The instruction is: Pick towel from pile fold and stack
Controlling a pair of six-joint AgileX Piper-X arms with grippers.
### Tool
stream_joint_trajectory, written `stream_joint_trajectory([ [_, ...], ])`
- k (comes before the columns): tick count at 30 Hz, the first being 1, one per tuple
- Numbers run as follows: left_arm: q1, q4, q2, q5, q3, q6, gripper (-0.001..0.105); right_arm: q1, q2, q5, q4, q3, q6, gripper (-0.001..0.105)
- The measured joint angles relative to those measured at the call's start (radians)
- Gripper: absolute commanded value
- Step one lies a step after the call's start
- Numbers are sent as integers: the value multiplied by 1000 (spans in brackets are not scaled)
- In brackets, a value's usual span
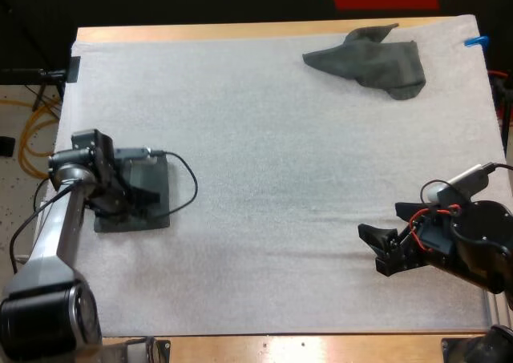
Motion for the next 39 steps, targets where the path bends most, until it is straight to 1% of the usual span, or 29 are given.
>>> stream_joint_trajectory([
  [6,0,0,-137,0,-81,0,48,0,0,0,-1,0,46,69],
  [9,0,0,-228,0,-101,0,48,0,0,0,-5,0,50,69],
  [13,-14,-1,-351,14,-105,0,48,0,14,0,-23,0,54,69],
  [18,-90,5,-472,14,-105,0,48,0,87,0,-58,0,62,69],
  [22,-153,3,-529,19,-105,0,48,0,182,0,-103,0,34,69],
  [25,-179,-2,-547,20,-105,0,48,-30,236,-1,-148,0,13,69],
  [29,-187,11,-570,21,-105,0,48,-149,281,-2,-180,0,-25,69],
  [34,-187,22,-608,21,-105,0,48,-346,287,-2,-191,0,-111,69],
  [39,-187,42,-654,21,-105,0,48,-534,274,1,-145,0,-167,69],
])
